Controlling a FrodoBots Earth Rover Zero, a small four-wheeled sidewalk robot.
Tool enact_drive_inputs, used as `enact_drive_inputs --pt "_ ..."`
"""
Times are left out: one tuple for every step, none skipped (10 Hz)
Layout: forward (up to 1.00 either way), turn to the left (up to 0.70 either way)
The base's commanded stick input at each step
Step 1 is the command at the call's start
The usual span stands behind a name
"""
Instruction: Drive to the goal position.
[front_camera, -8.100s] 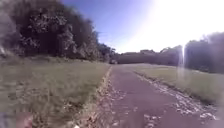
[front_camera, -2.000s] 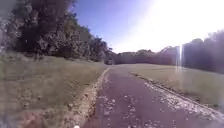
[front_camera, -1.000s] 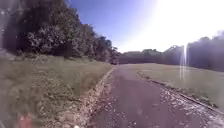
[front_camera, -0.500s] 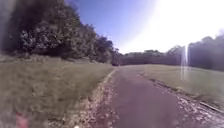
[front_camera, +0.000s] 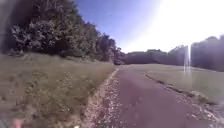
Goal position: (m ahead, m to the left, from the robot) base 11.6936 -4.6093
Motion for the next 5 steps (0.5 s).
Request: enact_drive_inputs --pt "1.0 0.0" --pt "1.0 0.0" --pt "1.0 0.0" --pt "1.0 0.0" --pt "1.0 0.0"
